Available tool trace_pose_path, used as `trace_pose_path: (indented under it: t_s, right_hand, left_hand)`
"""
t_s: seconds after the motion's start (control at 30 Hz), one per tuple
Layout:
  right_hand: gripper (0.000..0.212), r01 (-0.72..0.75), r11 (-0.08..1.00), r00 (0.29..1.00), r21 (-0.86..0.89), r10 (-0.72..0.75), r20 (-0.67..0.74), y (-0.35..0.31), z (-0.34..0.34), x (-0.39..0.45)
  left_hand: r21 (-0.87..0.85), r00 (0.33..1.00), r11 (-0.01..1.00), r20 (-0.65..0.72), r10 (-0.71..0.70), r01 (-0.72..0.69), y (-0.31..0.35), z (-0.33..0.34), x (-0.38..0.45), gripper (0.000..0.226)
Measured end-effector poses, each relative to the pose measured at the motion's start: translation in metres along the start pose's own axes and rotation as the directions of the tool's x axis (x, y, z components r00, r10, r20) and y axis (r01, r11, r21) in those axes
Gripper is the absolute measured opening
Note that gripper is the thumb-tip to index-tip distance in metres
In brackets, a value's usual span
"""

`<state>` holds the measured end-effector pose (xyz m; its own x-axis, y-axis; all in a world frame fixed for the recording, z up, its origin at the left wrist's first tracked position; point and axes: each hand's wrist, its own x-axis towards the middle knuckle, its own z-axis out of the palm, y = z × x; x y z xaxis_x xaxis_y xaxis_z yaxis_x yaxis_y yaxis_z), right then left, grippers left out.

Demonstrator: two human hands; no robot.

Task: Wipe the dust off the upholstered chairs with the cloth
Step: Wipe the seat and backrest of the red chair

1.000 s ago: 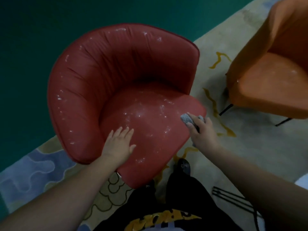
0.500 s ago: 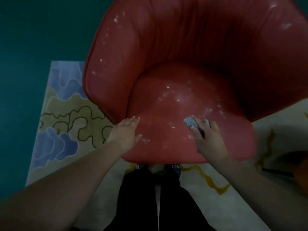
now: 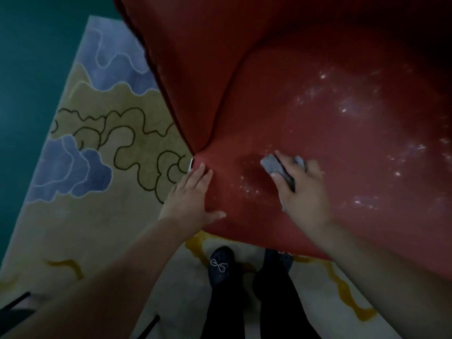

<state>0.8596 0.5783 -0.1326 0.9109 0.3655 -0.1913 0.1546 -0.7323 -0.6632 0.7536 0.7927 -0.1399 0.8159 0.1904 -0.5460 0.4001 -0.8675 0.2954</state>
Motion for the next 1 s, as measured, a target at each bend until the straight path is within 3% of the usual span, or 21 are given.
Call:
trace_pose_path:
  t_s: [0.2,0.43,0.5,0.6,0.67,0.77,0.83,0.9,1.0]
  right_hand:
    - [0.043,0.254,0.96,0.967,-0.122,-0.254,0.017,-0.021,0.065,-0.005]
    - [0.043,0.582,0.725,0.812,-0.368,-0.546,0.207,-0.018,0.099,-0.015]
    - [0.043,0.527,0.732,0.842,-0.431,-0.519,0.148,-0.004,0.087,-0.001]
    - [0.035,0.268,0.877,0.939,-0.399,-0.331,-0.096,0.009,0.065,0.019]
    - [0.036,0.232,0.911,0.936,-0.342,-0.305,-0.178,0.004,0.067,0.015]
    - [0.041,0.456,0.827,0.876,-0.329,-0.482,0.0,-0.007,0.08,-0.002]
    - [0.04,0.498,0.795,0.86,-0.347,-0.505,0.077,0.004,0.073,0.003]
    - [0.038,0.405,0.822,0.891,-0.399,-0.453,-0.028,0.022,0.056,0.02]
    - [0.036,0.146,0.906,0.934,-0.398,-0.259,-0.245,0.042,0.031,0.043]
  left_hand:
    - [-0.091,0.985,0.996,-0.172,0.01,-0.026,-0.019,0.034,0.004,0.123]
    - [-0.167,0.98,0.984,-0.199,0.024,-0.059,-0.03,0.044,-0.001,0.122]
    - [-0.151,0.982,0.987,-0.186,0.02,-0.049,-0.03,0.041,-0.001,0.123]
    - [-0.099,0.978,0.994,-0.208,0.034,-0.056,-0.021,0.037,-0.001,0.121]
    - [-0.08,0.973,0.993,-0.224,0.062,-0.082,-0.009,0.035,0.002,0.119]
    - [-0.099,0.968,0.99,-0.237,0.077,-0.103,0.004,0.034,0.009,0.115]
    - [-0.084,0.968,0.993,-0.244,0.062,-0.085,0.007,0.035,0.013,0.114]
    - [-0.056,0.967,0.996,-0.248,0.053,-0.069,0.007,0.036,0.014,0.115]
    - [-0.039,0.968,0.997,-0.244,0.055,-0.067,0.008,0.036,0.013,0.114]
